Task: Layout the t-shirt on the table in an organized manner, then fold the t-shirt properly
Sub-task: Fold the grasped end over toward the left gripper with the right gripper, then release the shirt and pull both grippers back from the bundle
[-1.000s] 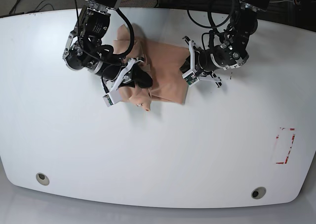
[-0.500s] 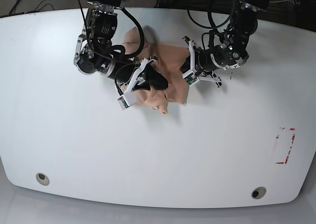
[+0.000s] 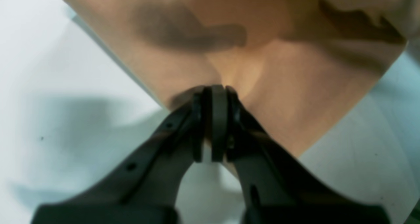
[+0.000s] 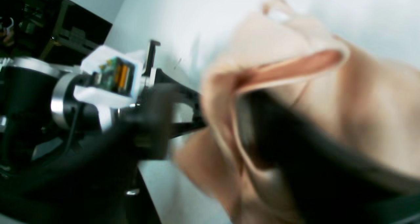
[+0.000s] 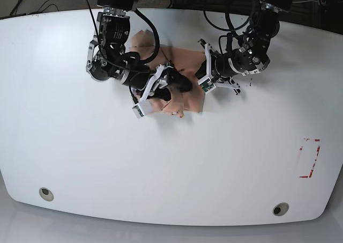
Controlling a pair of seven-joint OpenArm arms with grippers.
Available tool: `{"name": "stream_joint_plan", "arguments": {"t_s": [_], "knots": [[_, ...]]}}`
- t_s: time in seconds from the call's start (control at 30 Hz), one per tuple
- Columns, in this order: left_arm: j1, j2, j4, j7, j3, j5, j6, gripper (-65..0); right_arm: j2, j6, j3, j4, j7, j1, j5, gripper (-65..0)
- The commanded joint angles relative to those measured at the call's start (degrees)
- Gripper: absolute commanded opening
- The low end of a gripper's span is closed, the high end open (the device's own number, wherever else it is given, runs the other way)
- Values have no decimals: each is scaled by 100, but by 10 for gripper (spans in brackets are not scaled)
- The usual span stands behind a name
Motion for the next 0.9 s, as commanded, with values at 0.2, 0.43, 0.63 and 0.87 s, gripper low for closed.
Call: {"name": "stream_joint_plan", "arguments": {"t_s": [0.2,0.43,0.63,0.87], "knots": [[-18,-7,70,61,2,13,-23,-625,236,14,-811,248,158,576,171,-121],[-35,-34,96,61,-16,4,-23,-625,728,-210,-838,450,184,708,171,-121],[-53,-43,114,61,-25,4,-23,-625,1317,-210,-328,565,184,726,171,-121],[-53,-43,114,61,-25,4,-23,-625,1827,-210,164,565,184,717,171,-121]]}}
